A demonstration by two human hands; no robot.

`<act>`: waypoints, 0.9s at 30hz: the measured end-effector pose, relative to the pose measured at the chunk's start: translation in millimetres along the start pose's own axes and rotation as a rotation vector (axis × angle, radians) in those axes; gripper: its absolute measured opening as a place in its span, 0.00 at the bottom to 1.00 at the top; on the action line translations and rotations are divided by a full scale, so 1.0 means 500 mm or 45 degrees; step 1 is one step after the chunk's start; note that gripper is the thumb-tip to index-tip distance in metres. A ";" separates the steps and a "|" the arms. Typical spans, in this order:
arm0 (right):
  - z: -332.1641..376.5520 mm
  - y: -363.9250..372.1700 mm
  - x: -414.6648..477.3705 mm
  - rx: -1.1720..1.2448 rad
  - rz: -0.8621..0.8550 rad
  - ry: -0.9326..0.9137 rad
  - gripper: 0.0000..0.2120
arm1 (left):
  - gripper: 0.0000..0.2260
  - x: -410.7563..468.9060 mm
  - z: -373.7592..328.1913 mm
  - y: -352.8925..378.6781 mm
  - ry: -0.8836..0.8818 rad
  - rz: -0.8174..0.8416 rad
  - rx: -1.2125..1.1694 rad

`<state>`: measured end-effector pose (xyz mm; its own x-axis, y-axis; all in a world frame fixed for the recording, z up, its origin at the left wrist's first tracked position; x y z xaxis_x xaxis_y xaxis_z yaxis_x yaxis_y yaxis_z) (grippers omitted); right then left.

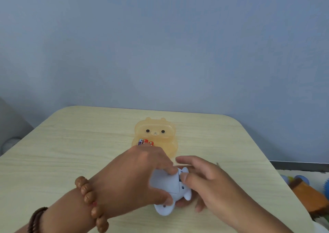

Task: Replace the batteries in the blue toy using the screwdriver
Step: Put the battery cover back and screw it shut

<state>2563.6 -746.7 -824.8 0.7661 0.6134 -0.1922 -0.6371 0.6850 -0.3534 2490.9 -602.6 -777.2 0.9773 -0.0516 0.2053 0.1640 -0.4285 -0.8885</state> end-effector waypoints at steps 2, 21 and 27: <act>0.009 -0.046 -0.019 -0.293 -0.279 -0.219 0.19 | 0.25 -0.002 -0.002 0.001 -0.008 -0.010 -0.028; -0.068 -0.162 -0.055 -0.865 -0.809 -0.240 0.16 | 0.23 -0.012 -0.010 -0.002 -0.109 -0.045 -0.064; 0.093 -0.163 -0.113 -0.465 -0.582 -0.702 0.03 | 0.22 -0.014 -0.015 -0.002 -0.145 -0.050 -0.039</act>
<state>2568.4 -818.6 -742.8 0.7313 0.4743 0.4902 -0.1291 0.8019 -0.5833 2483.0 -608.3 -774.5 0.9794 0.0678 0.1901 0.1999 -0.4554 -0.8676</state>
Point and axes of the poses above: each hand's wrist, its own x-axis towards the middle knuckle, its own y-axis out of the palm, z = x × y, the point moved 7 cm from there along x, towards the middle knuckle, and after that the axes turned 3 degrees about -z, right-handed, at the moved point
